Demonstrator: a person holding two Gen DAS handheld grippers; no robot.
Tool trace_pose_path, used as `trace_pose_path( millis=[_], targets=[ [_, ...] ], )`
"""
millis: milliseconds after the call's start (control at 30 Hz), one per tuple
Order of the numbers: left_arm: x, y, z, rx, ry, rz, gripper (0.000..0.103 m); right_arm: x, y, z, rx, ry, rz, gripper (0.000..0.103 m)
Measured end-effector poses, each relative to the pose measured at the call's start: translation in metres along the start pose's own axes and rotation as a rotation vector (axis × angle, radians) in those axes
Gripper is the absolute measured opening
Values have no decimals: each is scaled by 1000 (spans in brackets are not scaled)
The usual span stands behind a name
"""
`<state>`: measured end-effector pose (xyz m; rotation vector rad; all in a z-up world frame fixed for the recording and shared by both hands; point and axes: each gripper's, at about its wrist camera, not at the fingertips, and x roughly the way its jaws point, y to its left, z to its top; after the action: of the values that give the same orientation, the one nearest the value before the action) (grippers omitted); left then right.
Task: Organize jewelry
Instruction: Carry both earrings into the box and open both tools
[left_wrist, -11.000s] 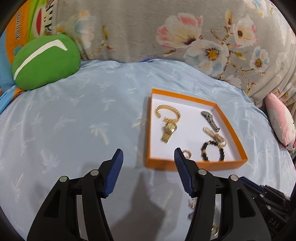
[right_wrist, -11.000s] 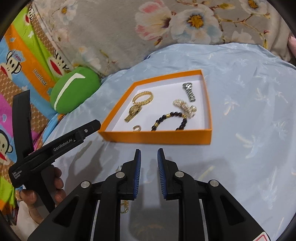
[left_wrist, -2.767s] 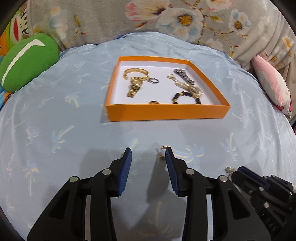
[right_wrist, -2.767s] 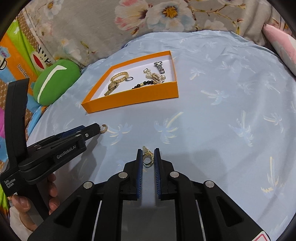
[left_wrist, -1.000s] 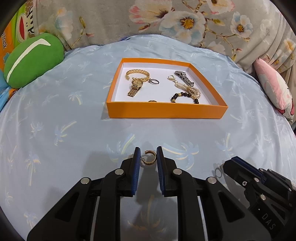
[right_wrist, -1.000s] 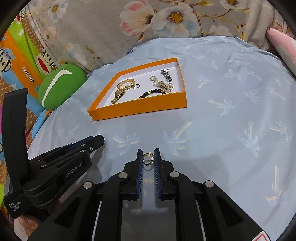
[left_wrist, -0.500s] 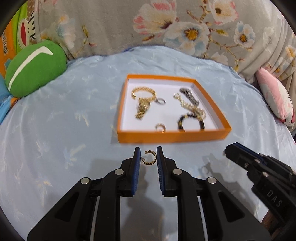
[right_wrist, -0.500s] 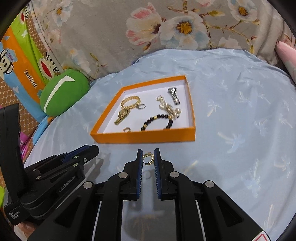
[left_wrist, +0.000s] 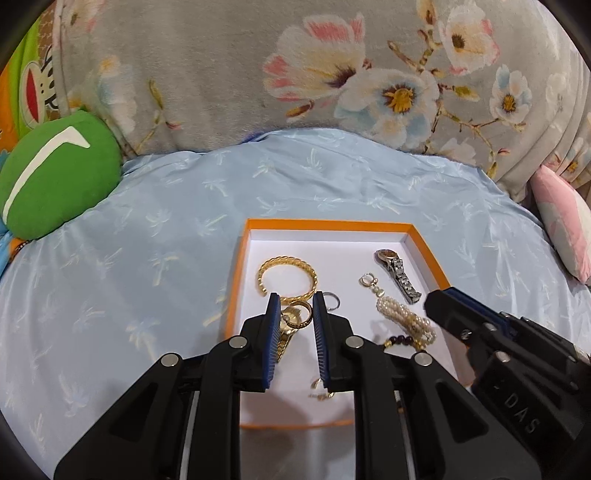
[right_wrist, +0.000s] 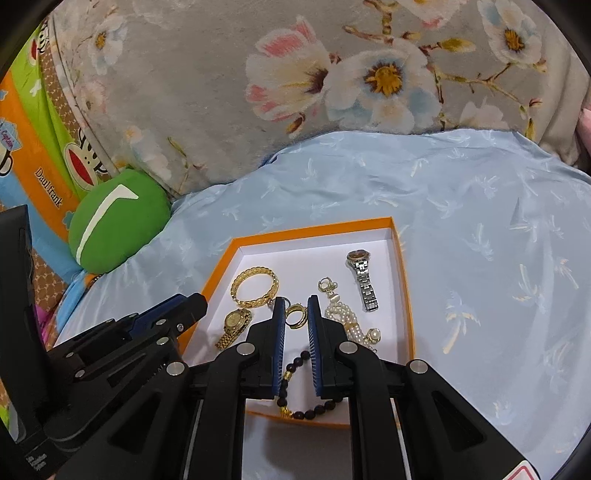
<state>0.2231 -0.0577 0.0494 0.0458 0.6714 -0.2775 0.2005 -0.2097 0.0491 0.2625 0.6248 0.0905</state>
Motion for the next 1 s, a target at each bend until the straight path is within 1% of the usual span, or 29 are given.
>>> trace_pose_path(
  millis=[167, 333, 433, 800, 1000],
  targets=[
    [22, -3, 3, 7, 21, -6, 17, 22, -7, 2, 16, 21, 9, 12],
    [31, -3, 4, 7, 22, -7, 17, 30, -9, 4, 7, 12, 7, 12],
    [36, -2, 3, 12, 26, 4, 17, 35, -10, 3, 2, 19, 0, 12],
    [46, -1, 1, 15, 32, 23, 17, 44, -12, 3, -2, 35, -10, 12],
    [48, 0, 0, 14, 35, 20, 17, 45, -13, 2, 2, 38, -6, 12]
  ],
)
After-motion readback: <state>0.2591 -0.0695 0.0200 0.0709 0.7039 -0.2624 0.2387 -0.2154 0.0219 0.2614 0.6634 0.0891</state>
